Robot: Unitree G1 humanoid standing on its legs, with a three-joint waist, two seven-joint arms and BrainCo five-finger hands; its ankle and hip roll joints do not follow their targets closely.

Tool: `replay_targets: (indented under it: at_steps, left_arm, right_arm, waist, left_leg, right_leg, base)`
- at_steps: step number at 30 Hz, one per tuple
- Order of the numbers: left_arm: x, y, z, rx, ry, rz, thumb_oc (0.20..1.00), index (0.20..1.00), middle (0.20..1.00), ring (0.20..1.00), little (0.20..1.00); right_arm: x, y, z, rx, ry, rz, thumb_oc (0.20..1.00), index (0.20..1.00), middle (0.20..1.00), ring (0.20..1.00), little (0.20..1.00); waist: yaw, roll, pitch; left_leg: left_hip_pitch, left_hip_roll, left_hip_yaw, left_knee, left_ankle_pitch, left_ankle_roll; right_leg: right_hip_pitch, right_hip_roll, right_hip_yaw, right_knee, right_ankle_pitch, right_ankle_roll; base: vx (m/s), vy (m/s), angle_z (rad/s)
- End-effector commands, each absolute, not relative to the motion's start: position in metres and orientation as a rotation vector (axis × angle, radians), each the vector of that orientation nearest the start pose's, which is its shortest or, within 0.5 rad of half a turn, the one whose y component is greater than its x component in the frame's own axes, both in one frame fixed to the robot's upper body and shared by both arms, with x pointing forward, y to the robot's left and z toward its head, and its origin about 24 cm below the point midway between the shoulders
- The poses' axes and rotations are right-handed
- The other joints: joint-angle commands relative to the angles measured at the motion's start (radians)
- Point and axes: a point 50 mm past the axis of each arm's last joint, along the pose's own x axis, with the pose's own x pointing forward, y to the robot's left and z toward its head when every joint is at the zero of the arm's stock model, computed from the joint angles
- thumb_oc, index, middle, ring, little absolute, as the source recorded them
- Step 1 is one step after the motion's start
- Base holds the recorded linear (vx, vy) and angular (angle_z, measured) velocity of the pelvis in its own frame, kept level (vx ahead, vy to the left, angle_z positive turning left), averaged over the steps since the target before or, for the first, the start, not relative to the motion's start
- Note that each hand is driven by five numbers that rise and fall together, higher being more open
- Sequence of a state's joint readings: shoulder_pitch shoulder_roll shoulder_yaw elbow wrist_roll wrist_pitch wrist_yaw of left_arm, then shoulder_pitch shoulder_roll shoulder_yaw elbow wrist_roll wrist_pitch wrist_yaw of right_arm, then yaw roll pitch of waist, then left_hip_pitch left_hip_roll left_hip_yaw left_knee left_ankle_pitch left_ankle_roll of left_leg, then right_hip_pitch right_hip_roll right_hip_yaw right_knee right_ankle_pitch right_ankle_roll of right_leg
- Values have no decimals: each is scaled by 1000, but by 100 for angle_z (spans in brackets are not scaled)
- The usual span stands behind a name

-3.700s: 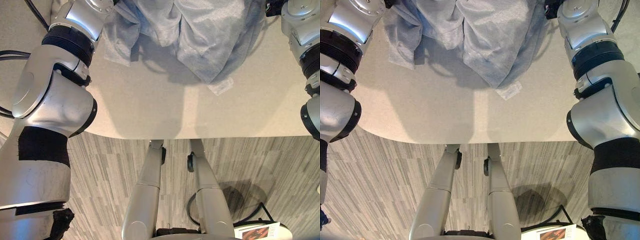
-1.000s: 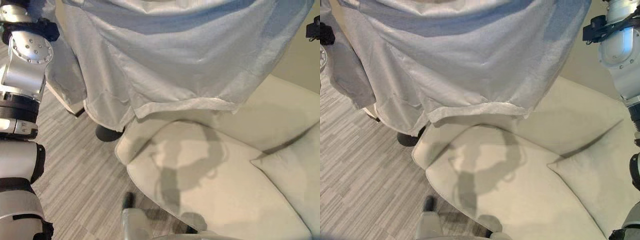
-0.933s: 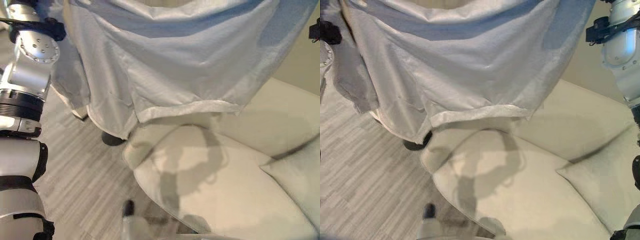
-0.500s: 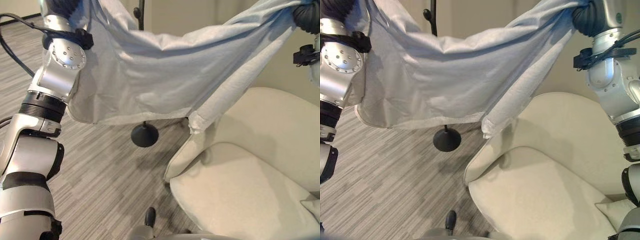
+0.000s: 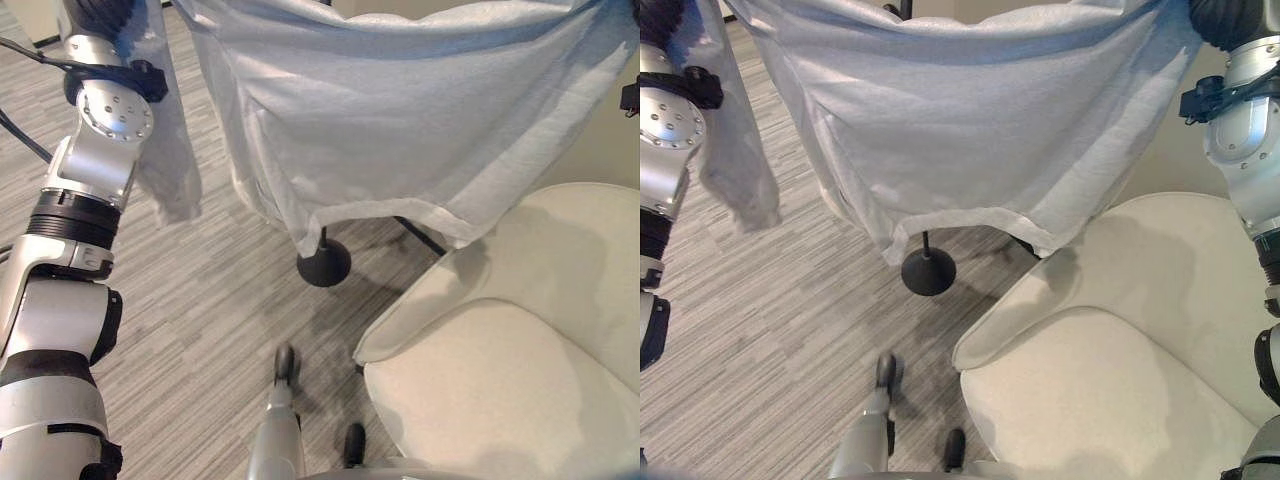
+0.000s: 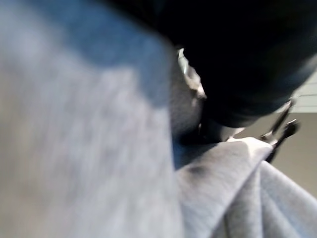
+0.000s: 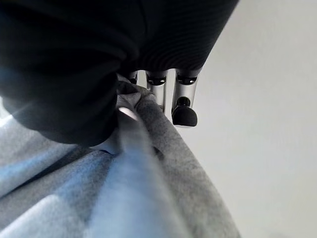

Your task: Hang the clothes on the sofa on the clothes rack.

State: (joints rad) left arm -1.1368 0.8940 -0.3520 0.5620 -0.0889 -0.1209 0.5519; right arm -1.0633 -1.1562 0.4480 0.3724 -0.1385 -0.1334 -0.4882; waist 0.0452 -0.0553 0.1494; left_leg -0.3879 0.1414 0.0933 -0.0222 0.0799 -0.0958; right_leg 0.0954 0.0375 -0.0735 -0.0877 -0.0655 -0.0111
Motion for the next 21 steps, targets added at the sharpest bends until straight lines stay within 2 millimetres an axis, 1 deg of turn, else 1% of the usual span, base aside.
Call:
replay_targets:
  at_steps: [1,2,4,6,7,8,9,10,11,12,13,14,15,16,17,18,19,21]
  left_arm:
    - [336,260,377,656,-936,646,200,200,200,200,200]
    - [333,261,380,666,-944,650,200,200,200,200,200]
    - [332,263,380,674,-943,659,200,200,200,200,200]
    - [331,264,380,676,-944,665,200,200,200,200,200]
    - [330,264,382,671,-953,674,200,200,200,200,200]
    - [330,264,382,671,-953,674,200,200,200,200,200]
    - [329,261,384,659,-968,670,200,200,200,200,200]
    - [328,260,385,656,-975,669,200,200,200,200,200]
    - [328,258,385,654,-983,665,200,200,200,200,200]
    - [327,258,385,648,-986,668,200,200,200,200,200]
    - [326,258,386,644,-992,669,200,200,200,200,200]
    - [326,256,386,635,-1004,662,200,200,200,200,200]
    - [325,254,387,631,-1010,660,200,200,200,200,200]
    - [325,254,386,654,-1015,659,200,200,200,200,200]
    - [326,255,385,666,-1005,666,200,200,200,200,200]
    - [325,257,385,650,-1002,685,200,200,200,200,200]
    - [323,254,383,625,-1023,669,200,200,200,200,200]
    - [324,257,378,626,-1007,663,200,200,200,200,200]
  right_arm:
    - [293,-274,394,-1162,-1025,-666,200,200,200,200,200]
    - [294,-272,393,-1161,-1021,-657,200,200,200,200,200]
    - [294,-268,391,-1152,-1025,-641,200,200,200,200,200]
    - [294,-267,390,-1147,-1031,-642,200,200,200,200,200]
    - [292,-265,391,-1139,-1053,-646,200,200,200,200,200]
    - [291,-266,391,-1140,-1053,-647,200,200,200,200,200]
    - [289,-263,393,-1133,-1076,-645,200,200,200,200,200]
    - [289,-261,392,-1127,-1081,-639,200,200,200,200,200]
    - [289,-259,390,-1118,-1088,-631,200,200,200,200,200]
    - [289,-259,388,-1112,-1086,-624,200,200,200,200,200]
    - [288,-258,387,-1117,-1093,-614,200,200,200,200,200]
    - [285,-255,388,-1117,-1113,-607,200,200,200,200,200]
    - [283,-254,390,-1112,-1131,-604,200,200,200,200,200]
    - [282,-262,390,-1159,-1120,-657,200,200,200,200,200]
    - [281,-264,388,-1176,-1110,-654,200,200,200,200,200]
    - [281,-258,385,-1187,-1113,-603,200,200,200,200,200]
    - [276,-260,381,-1153,-1116,-596,200,200,200,200,200]
    - [275,-259,380,-1147,-1122,-577,200,200,200,200,200]
  waist:
    - [14,-10,-152]
    - [15,-12,-168]
    - [21,-20,-180]
    - [21,-20,-183]
    - [19,-16,-187]
    - [19,-17,-187]
    - [14,-12,-180]
    - [10,-9,-173]
    - [5,-6,-166]
    - [0,-1,-157]
    - [-4,3,-153]
    - [-11,12,-142]
    - [-17,14,-131]
    - [-24,9,-117]
    - [-41,10,-116]
    - [-48,5,-114]
    - [-40,-9,-130]
    - [-33,-15,-147]
  left_leg:
    - [141,-78,7,-57,89,2]
    - [168,-90,16,-56,74,11]
    - [189,-112,31,-54,50,30]
    - [198,-124,33,-53,39,39]
    - [216,-146,28,-55,23,54]
    - [216,-148,28,-54,22,56]
    - [237,-168,21,-56,10,69]
    - [247,-177,16,-58,4,77]
    - [255,-180,12,-59,-2,81]
    - [265,-178,5,-60,-6,84]
    - [274,-176,0,-63,-13,84]
    - [286,-171,-8,-65,-23,81]
    - [296,-171,-13,-65,-30,81]
    - [299,-168,-8,-65,-41,78]
    - [295,-167,-21,-63,-35,75]
    - [305,-169,-27,-63,-40,78]
    - [326,-166,-21,-65,-52,72]
    - [337,-161,-22,-65,-60,66]
  right_leg:
    - [55,-124,-36,45,-70,159]
    - [51,-155,-30,65,-65,168]
    - [40,-190,-19,81,-55,188]
    - [34,-202,-14,96,-48,194]
    - [14,-222,-5,149,-25,201]
    - [11,-224,-4,155,-28,203]
    - [-22,-233,7,239,12,197]
    - [-43,-233,19,287,35,192]
    - [-66,-228,35,330,53,189]
    - [-100,-215,56,365,54,182]
    - [-120,-201,66,358,39,178]
    - [-168,-171,70,307,18,176]
    - [-207,-155,64,269,33,175]
    - [-236,-145,47,204,40,178]
    - [-199,-144,63,131,58,199]
    - [-195,-135,82,118,65,191]
    - [-163,-136,75,59,88,190]
    - [-141,-133,61,22,102,189]
  base:
    - [285,214,-56]
    - [249,193,-56]
    - [271,221,-16]
    - [158,154,-13]
    - [101,122,-23]
    - [155,224,11]
    - [66,156,16]
    - [82,180,27]
    - [20,91,12]
    - [29,53,21]
    - [58,-3,20]
    - [75,-55,12]
    - [59,-110,-1]
    - [48,-148,-9]
    - [60,-124,2]
    - [172,-141,29]
    - [175,-100,45]
    - [159,-104,28]
